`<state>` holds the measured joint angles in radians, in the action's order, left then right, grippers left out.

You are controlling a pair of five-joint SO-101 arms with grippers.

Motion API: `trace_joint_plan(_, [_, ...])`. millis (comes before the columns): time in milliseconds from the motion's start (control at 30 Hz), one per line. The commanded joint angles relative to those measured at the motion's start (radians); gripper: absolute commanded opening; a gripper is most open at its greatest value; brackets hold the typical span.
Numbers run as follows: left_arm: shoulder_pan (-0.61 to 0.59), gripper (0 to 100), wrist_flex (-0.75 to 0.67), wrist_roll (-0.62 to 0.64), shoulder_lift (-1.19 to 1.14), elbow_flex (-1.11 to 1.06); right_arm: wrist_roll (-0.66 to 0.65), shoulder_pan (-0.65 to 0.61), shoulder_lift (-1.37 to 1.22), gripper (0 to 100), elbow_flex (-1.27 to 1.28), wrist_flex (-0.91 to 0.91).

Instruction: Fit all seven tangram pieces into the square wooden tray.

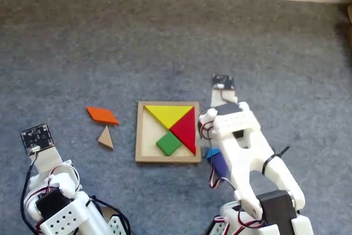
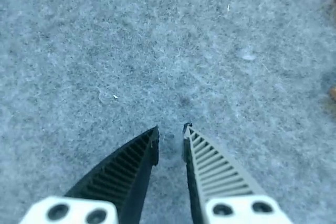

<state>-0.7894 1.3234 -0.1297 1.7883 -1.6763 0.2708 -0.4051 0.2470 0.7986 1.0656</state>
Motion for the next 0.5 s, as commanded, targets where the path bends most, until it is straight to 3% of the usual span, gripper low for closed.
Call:
trace_joint_plan(0, [-0.019, 9, 0.005, 0.005, 0.044, -0.019, 0.087, -0.048, 0.051, 18.0, 0.019, -0.051])
trace_joint_plan(267, [-0.019, 9, 0.005, 0.005, 0.044, -0.019, 0.117, -0.039, 0.045, 18.0, 0.044, -0.093])
trace_joint_plan(467, [-0.019, 9, 0.005, 0.005, 0.044, -0.019, 0.114, 0.013, -0.111, 18.0, 0.024, -0.087])
